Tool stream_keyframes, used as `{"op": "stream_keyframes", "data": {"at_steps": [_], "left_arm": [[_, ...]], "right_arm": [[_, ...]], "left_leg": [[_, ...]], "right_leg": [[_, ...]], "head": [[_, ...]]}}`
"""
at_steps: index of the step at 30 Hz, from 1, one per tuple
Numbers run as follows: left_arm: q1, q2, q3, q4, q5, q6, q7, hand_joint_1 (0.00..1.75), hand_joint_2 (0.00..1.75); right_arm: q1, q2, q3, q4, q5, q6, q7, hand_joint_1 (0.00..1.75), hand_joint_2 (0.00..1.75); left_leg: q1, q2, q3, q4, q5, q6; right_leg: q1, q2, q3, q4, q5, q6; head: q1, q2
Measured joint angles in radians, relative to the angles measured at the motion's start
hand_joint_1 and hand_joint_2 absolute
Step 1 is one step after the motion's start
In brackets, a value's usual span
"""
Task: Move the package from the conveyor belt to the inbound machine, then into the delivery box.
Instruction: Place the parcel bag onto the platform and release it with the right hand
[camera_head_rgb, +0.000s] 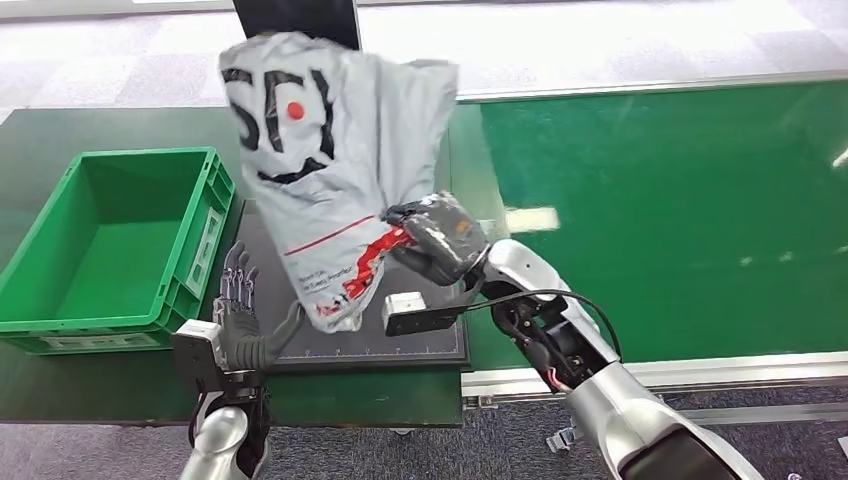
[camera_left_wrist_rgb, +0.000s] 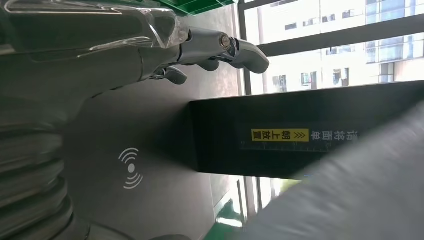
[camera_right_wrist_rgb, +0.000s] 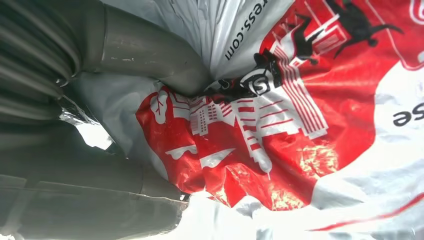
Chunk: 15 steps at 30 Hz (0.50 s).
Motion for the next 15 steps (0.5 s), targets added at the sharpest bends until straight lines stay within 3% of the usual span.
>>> {"op": "stream_keyframes", "data": {"at_steps": [3,7,15], "left_arm": [[-0.002,0.0,0.001,0.001,-0.004,0.006,0.004,0.0,1.75],[0.0,0.0,0.005,0.005,-0.011,0.008,0.012,0.0,1.75],[0.0,0.0,0.008,0.008,-0.022,0.011,0.033,0.0,1.75]], "right_arm": [[-0.02,0.028,0.077,0.046,-0.08,0.207,0.008,1.75,1.75],[-0.051,0.022,0.18,0.08,-0.147,0.425,0.069,1.75,1.75],[-0.11,-0.004,0.306,0.117,-0.195,0.552,0.111,1.75,1.75]], "left_leg": [[0.0,0.0,0.0,0.0,0.0,0.0],[0.0,0.0,0.0,0.0,0.0,0.0],[-0.001,-0.001,0.0,0.0,0.0,0.0]], "right_leg": [[0.0,0.0,0.0,0.0,0.0,0.0],[-0.001,0.0,0.0,0.0,0.0,0.0],[-0.001,0.0,0.0,0.0,0.0,0.0]], "head": [[0.0,0.0],[0.0,0.0],[0.0,0.0]]}}
